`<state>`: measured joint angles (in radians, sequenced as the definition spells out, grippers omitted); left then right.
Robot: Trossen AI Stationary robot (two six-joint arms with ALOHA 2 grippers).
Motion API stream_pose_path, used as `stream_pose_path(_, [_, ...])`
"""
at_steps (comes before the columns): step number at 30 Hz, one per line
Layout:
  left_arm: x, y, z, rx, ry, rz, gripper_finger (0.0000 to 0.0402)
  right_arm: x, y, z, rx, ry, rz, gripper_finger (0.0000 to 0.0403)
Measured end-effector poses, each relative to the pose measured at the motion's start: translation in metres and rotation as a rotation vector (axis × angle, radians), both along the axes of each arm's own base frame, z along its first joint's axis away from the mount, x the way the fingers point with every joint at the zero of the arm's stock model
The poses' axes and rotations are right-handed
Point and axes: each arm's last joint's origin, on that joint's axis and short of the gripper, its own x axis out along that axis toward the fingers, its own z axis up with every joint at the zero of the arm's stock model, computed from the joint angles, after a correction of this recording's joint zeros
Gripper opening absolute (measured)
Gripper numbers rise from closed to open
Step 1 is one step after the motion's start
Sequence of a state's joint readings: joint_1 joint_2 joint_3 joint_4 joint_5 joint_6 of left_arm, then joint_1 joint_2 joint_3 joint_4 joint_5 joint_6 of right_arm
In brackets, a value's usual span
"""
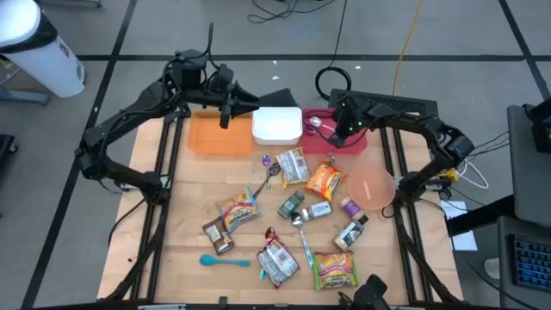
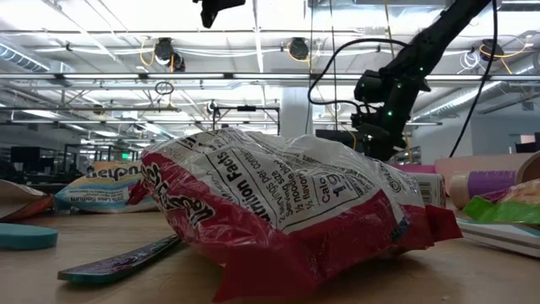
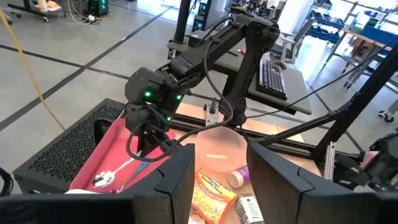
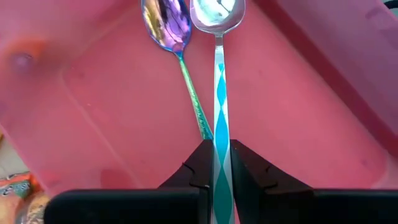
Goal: Pick & Place Food Item
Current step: Put the white blue spoon into the red bin, then put the light blue noodle pack into the orange bin
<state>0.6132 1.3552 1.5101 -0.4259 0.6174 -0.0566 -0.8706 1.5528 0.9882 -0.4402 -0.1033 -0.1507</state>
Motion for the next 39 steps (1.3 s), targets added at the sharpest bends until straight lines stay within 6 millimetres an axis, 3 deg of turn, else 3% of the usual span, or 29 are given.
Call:
stream_pose_path(18, [0.000, 0.000, 0.000, 0.001, 0.000, 0.000, 0.0154, -0.004, -0.009, -0.023, 0.058, 0.068, 0.012, 0.0021])
stream_pose_path(26, [0.000, 0.000, 0.000, 0.000, 0.001, 0.000, 0.0154, -0.003, -0.009, -0.024, 0.060, 0.072, 0.015, 0.0024])
stream_pose_path(34, [0.000, 0.000, 0.000, -0.006, 0.001, 0.001, 0.0154, -0.003, -0.009, -0.025, 0.059, 0.075, 0.019, 0.0109])
stream_pose_path(39, [0.000, 0.000, -0.001, -0.013, 0.008, 0.002, 0.0154, -0.004, -0.007, -0.019, 0.053, 0.057, 0.004, 0.0141])
